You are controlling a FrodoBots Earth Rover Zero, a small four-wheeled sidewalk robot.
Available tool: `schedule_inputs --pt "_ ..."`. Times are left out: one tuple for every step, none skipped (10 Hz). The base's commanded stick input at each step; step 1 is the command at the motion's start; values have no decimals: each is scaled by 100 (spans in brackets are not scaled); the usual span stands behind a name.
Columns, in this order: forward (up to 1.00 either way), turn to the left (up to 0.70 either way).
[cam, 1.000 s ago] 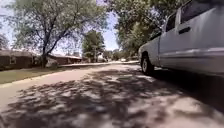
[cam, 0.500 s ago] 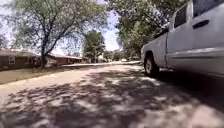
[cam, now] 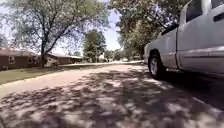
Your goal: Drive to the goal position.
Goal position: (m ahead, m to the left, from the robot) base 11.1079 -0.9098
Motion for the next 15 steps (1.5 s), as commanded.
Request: schedule_inputs --pt "70 -35" --pt "70 -35" --pt "70 -9" --pt "70 0" --pt "70 0" --pt "70 0" --pt "70 0" --pt "70 0" --pt "70 0" --pt "70 0" --pt "70 0" --pt "70 0" --pt "70 0" --pt "70 0" --pt "70 0"
